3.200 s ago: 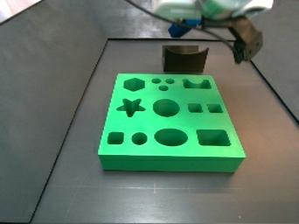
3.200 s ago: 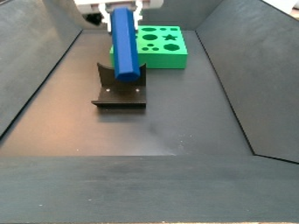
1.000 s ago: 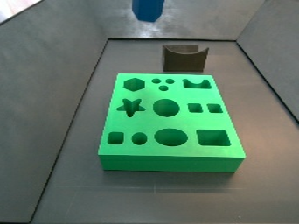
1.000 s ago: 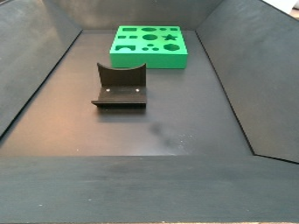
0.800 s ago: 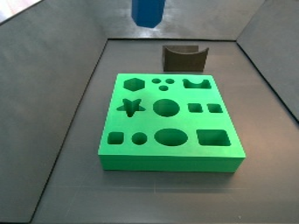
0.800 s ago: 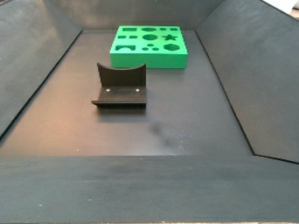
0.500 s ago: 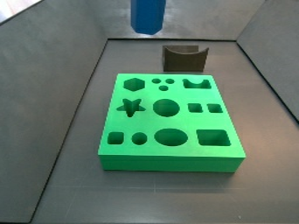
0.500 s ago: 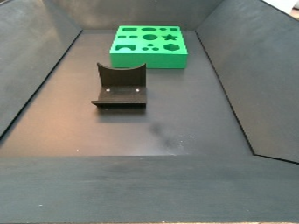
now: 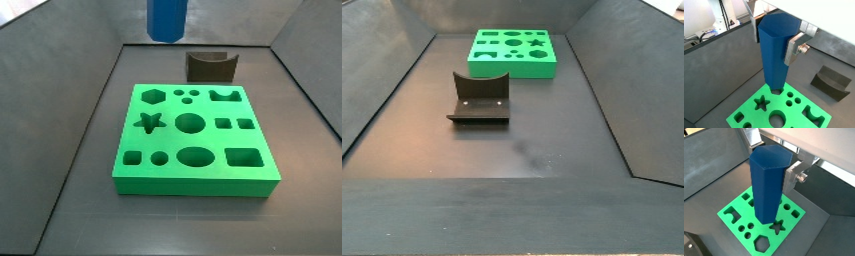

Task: Pick up the hexagon object. Move up. Place the hexagon object on the fixture. Regrasp the hexagon object. Move to above the board. Insert the hexagon object.
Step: Insert the hexagon object.

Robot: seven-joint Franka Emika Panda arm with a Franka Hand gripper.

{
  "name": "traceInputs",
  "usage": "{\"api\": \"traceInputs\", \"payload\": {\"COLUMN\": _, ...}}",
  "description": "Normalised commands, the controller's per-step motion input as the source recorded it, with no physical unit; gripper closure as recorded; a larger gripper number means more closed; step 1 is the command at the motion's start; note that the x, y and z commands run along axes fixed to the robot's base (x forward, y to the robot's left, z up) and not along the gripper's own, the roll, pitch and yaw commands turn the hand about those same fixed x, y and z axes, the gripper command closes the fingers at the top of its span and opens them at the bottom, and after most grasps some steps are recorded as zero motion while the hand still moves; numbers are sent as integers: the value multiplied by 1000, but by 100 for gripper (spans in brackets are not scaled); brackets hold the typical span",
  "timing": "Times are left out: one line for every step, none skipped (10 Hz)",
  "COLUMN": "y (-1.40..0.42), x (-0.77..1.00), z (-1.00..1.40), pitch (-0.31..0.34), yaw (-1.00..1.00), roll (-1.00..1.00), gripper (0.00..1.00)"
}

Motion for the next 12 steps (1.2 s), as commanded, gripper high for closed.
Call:
{"api": "traceInputs", "payload": {"y": 63, "x": -329, "z": -129, "pitch": -59, "yaw": -257, "roll": -61, "gripper": 100}}
{"api": "traceInputs", "payload": {"y": 311, "x": -329, "z": -326, "pitch": -114, "yaw": -329, "roll": -147, "gripper": 100}}
{"api": "traceInputs", "payload": {"y": 303, "x": -434, "z": -446, "pitch": -173, "yaw": -351, "roll": -157, "gripper": 100}}
{"api": "traceInputs", "payload": {"y": 311, "x": -297, "z": -431, "pitch": -203, "yaw": -314, "roll": -323, "gripper": 100}}
{"api": "traceInputs", "payload": {"y": 283, "x": -180, "z": -291, "pitch": -250, "yaw": -309, "roll": -371, "gripper": 100}}
{"api": "traceInputs", "payload": {"y": 260, "x": -129, "z": -231, "pitch": -280, "yaw": -317, "roll": -390, "gripper": 100}}
{"api": "traceInputs", "payload": {"y": 220, "x": -174, "z": -297, "pitch": -260, "yaw": -374, "roll": -360, "gripper": 100}}
{"api": "traceInputs", "payload": {"y": 251, "x": -180, "z": -363, "pitch": -239, "yaw": -371, "roll": -313, "gripper": 100}}
{"api": "traceInputs", "payload": {"y": 0, "x": -71, "z": -106, "pitch": 26, "yaw": 0, "roll": 53, "gripper": 100}}
{"api": "traceInputs", "payload": {"y": 0, "x": -160, "z": -306, "pitch": -26, "yaw": 9, "roll": 0, "gripper": 100}}
{"api": "traceInputs", "payload": {"y": 237, "x": -57, "z": -426, "pitch": -143, "yaw": -220, "roll": -276, "gripper": 100}}
{"api": "traceInputs", "payload": {"y": 231, "x": 0, "z": -420, "pitch": -180, "yaw": -446, "roll": -296, "gripper": 100}}
